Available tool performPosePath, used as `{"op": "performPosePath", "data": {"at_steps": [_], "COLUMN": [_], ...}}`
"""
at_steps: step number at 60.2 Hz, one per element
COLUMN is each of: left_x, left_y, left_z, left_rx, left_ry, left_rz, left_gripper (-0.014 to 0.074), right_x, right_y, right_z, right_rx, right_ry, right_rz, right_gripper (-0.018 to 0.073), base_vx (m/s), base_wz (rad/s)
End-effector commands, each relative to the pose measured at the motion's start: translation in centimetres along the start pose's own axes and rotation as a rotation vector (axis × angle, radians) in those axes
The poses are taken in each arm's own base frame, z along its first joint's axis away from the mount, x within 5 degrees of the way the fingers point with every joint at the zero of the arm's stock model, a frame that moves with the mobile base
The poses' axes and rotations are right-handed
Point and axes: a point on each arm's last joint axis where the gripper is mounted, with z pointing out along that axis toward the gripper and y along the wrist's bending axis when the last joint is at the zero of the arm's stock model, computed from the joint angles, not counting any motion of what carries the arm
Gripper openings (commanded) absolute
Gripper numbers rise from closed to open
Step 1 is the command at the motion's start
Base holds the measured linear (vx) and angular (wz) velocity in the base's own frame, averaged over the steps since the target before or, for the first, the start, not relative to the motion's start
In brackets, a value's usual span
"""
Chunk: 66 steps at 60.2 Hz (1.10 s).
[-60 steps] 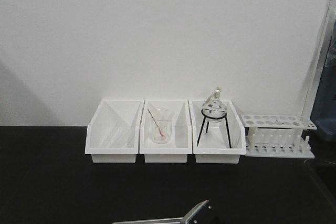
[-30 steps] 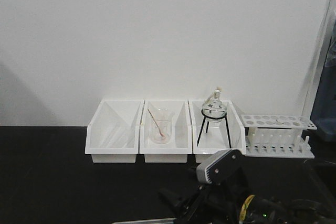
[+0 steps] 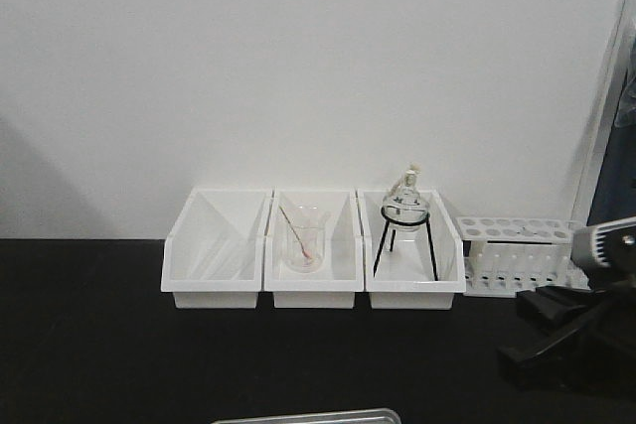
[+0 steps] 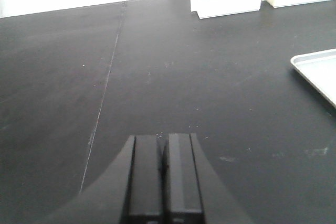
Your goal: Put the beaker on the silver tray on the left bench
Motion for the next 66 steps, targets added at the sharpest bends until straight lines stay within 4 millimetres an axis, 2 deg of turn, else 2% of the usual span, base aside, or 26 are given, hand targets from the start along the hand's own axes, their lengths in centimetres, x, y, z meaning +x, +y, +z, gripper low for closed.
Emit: {"op": "performPosePath", "data": {"at_steps": [1,13,31,38,44,51,66], "left_x": [-0.1,-0.1,-0.1,-0.1,-0.1,-0.1,-0.1], "left_y": [-0.1,-0.1,-0.1,-0.1,-0.1,-0.1,-0.1], "left_z": [0.2,0.2,0.2,0.2,0.2,0.2,0.2], "left_rx": [0.004,0.004,0.004,0.004,0.004,0.004,0.004], "left_ry": [-0.062,-0.062,-0.062,-0.062,-0.062,-0.062,-0.062], "left_rz": [-0.003,-0.003,-0.003,-0.003,-0.003,-0.003,-0.003], "left_gripper": [0.0001,0.0001,0.0001,0.0001,0.0001,0.0001,0.0001], "right_x": [-1.8,-2.3,-2.3,-1.6,0.8,4.6,13.1], "right_y": [0.0,-0.3,-0.2,-0.1,0.1,0.4,-0.7], "right_z": [-1.9,-3.3,-3.2,-2.6,-2.5,-2.6,-5.5], "right_rx": [-0.025,-0.028,-0.031,-0.043,-0.072,-0.14,-0.185], "right_ry": [-0.111,-0.158,-0.157,-0.118,-0.062,-0.037,-0.178], "right_rz": [0.0,0.009,0.009,0.052,0.04,-0.009,0.045], "right_gripper": [-0.0014,-0.0014,-0.0014,-0.0014,-0.0014,-0.0014,-0.0014], "base_vx": [0.0,0.0,0.0,0.0,0.0,0.0,0.0], "base_wz": [0.0,0.0,0.0,0.0,0.0,0.0,0.0]}}
